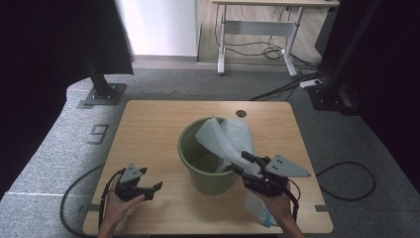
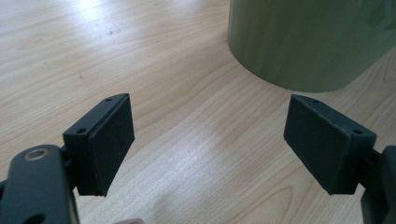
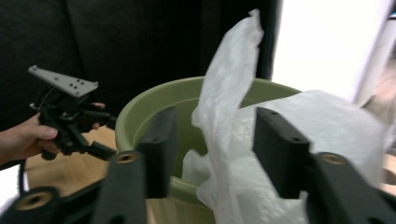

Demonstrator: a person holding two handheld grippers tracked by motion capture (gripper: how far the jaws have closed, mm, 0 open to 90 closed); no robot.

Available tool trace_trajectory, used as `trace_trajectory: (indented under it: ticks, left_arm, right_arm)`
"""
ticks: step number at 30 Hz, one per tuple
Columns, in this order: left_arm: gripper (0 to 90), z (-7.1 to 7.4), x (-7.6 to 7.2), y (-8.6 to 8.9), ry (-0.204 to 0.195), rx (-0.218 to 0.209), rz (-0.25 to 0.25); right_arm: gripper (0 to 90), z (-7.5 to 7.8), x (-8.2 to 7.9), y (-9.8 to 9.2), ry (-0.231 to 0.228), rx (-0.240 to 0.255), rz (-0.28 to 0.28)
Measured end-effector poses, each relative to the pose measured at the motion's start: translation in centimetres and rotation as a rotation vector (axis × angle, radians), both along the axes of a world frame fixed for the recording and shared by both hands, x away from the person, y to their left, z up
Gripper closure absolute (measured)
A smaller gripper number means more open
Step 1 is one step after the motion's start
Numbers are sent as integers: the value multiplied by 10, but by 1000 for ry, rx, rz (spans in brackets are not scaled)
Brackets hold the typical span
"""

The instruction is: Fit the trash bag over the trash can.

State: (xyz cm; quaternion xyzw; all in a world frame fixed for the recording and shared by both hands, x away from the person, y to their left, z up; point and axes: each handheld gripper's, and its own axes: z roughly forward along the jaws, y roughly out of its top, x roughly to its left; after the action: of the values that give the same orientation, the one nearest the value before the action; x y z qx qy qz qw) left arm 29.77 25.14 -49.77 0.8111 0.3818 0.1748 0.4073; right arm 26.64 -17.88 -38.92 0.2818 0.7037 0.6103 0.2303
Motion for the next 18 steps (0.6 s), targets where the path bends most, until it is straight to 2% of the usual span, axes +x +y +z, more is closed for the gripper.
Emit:
trace_trajectory:
  ticks: [4, 10, 11, 13, 17, 18]
  left_arm:
    - [161, 1, -2, 3, -6, -18, 7]
    - [161, 2, -3, 1, -9, -15, 10]
    - [161, 2, -2, -1, -6, -8, 9]
    - [161, 2, -2, -2, -6, -6, 9]
    - [161, 3, -2, -3, -11, -3, 10]
    - [161, 4, -2, -2, -13, -2, 16]
  right_arm:
    - [338, 0, -10, -10, 9, 13, -36]
    - [291, -14, -23, -29, 23, 20, -92]
    - [277, -23, -24, -36, 39, 17, -113]
    - [264, -30, -24, -42, 72, 13, -123]
    - [247, -41, -27, -45, 92, -2, -131]
    - [234, -50, -30, -44, 117, -9, -125]
